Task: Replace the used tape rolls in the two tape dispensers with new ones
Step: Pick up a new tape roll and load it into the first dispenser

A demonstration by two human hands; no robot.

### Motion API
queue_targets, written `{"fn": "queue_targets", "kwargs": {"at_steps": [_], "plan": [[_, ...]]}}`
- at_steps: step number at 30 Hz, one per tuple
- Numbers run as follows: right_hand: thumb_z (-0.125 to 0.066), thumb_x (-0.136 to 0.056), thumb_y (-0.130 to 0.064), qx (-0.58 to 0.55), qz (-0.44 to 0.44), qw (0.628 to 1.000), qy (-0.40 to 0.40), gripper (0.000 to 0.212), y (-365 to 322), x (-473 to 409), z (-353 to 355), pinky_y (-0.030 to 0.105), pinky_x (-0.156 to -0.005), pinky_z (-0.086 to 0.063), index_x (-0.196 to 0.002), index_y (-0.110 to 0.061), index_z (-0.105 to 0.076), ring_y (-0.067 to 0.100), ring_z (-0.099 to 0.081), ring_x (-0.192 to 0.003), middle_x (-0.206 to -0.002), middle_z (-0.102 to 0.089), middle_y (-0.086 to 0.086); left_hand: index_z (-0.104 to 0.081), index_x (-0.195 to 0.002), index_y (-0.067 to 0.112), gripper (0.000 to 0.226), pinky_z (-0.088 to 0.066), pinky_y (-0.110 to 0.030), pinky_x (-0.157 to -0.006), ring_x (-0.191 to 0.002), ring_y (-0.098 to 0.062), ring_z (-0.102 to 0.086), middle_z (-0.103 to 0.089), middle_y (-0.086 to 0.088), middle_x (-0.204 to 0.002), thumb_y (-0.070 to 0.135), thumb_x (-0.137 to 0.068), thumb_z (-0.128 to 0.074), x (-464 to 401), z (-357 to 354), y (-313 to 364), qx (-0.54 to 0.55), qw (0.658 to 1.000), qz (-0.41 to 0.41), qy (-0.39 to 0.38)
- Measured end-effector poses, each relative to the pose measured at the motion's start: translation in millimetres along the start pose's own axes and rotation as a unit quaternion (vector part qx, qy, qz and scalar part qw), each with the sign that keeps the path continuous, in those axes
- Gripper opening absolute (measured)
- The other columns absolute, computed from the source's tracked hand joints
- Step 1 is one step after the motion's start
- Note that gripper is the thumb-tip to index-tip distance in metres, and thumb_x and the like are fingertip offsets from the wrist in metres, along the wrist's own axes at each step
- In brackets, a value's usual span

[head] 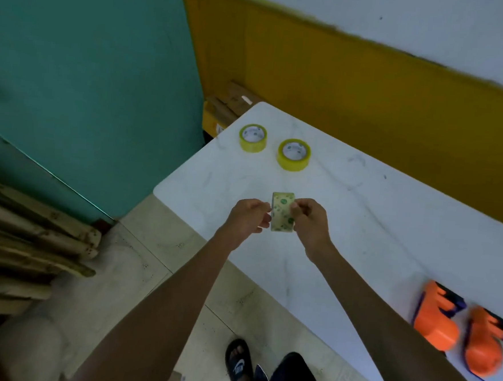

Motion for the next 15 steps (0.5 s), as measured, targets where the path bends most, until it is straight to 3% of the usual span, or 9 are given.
{"fn": "queue_targets", "kwargs": {"at_steps": [5, 15], "plan": [[-0.053, -0.093, -0.015, -0.006, -0.017, 1.000, 0.012, 0.009, 0, -17, -15, 0.036, -0.072, -0.049, -0.093, -0.008, -0.060, 0.024, -0.060, -0.083, -0.093, -0.064, 0.014, -0.068, -0.100, 0.003, 0.026, -0.056, -0.043, -0.085, -0.097, -0.035, -0.068, -0.070, -0.020, -0.105, 0.018, -0.093, -0.047, -17, 1, 9, -0.021, 1.000, -0.014, -0.011], [-0.055, -0.090, -0.013, -0.021, -0.066, 0.998, 0.008, 0.007, 2, -99, -42, 0.043, -0.076, -0.052, -0.086, -0.014, -0.061, 0.025, -0.060, -0.082, -0.089, -0.064, 0.012, -0.063, -0.090, -0.007, 0.026, -0.058, -0.052, -0.080, -0.093, -0.039, -0.067, -0.067, -0.028, -0.101, 0.015, -0.087, -0.050, -91, 10, 43, -0.108, 0.994, -0.018, 0.023]]}}
Point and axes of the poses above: each hand's wrist, its own x-axis away from the middle knuckle, its own z-axis out of the back of the hand, y = z × x, the point moved 4 cm from there along -x, towards the middle knuckle
